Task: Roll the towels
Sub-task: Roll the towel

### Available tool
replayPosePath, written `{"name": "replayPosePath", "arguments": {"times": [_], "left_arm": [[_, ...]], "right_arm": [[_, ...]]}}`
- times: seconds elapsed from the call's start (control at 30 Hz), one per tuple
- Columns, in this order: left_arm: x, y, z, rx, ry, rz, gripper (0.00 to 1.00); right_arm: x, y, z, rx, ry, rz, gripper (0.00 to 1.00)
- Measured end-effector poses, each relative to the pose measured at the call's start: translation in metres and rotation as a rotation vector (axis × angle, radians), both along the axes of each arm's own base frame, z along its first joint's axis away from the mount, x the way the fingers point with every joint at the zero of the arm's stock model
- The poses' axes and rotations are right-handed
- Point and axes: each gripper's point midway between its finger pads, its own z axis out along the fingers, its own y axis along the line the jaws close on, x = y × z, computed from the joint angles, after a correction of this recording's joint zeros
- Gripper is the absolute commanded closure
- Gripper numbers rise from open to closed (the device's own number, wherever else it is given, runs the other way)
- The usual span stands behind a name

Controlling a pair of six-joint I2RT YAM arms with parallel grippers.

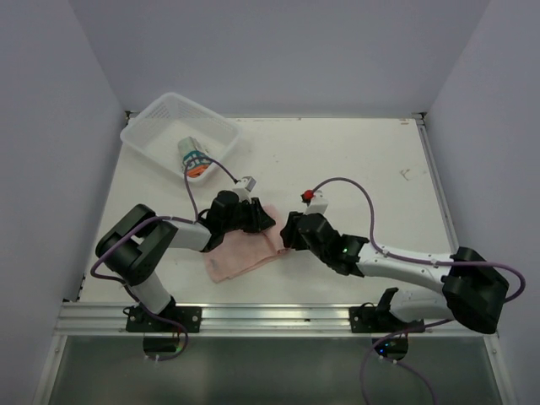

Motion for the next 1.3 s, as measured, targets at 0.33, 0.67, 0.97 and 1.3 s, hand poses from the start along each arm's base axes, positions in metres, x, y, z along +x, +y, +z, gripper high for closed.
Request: {"name": "replayPosePath", "arguments": {"times": [0.33,0.67,0.97,1.3], "left_arm": [[0.000,0.000,0.000,0.004,-0.006,-0.004,0.66],[0.001,0.000,0.000,0.013,-0.001,-0.004,0.64],[0.021,0.003,0.006,0.107,0.015,0.032,0.59],[0.043,0.037,-0.002,0.172,0.074,0.137,0.59]], "right_arm": [[-0.003,0.011,-0.060,-0.001,0.159,0.039,0.41],[-0.003,0.020,-0.074,0.062,0.165,0.048,0.79],[0.001,0.021,-0.073,0.107,0.144,0.033,1.00],[0.002,0.022,-0.074,0.119,0.128,0.034,1.00]]}}
